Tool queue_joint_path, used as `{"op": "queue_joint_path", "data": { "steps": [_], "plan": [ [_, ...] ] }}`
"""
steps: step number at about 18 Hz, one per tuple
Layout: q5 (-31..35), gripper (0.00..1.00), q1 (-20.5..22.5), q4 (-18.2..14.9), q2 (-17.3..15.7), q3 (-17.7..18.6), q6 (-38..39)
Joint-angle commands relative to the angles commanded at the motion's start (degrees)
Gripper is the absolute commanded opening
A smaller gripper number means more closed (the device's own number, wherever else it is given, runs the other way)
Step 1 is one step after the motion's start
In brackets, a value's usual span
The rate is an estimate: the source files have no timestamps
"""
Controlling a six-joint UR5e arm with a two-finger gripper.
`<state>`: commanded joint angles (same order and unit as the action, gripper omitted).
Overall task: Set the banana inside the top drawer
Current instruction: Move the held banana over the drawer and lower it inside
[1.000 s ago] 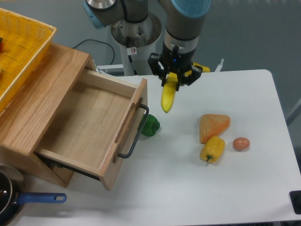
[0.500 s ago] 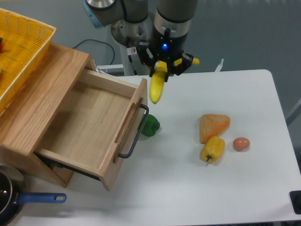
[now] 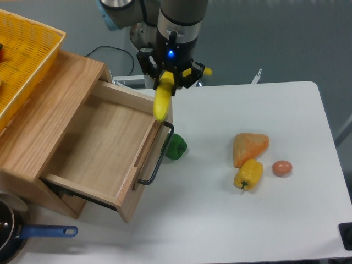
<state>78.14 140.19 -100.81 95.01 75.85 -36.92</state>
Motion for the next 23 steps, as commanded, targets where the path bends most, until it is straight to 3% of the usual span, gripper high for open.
{"op": "queue_joint_path", "data": {
  "steps": [6, 13, 19, 23],
  "plan": [
    [-1.7, 0.37, -3.4, 6.2, 1.8, 0.3, 11.3],
    [-1.7, 0.37, -5.5, 6.9, 2.3, 0.6, 14.6],
    [-1.8, 0.38, -8.1, 11.2, 3.9, 0.6, 19.9],
    [-1.7, 0.37, -9.3, 11.4, 4.0, 0.6, 20.1]
  ]
}}
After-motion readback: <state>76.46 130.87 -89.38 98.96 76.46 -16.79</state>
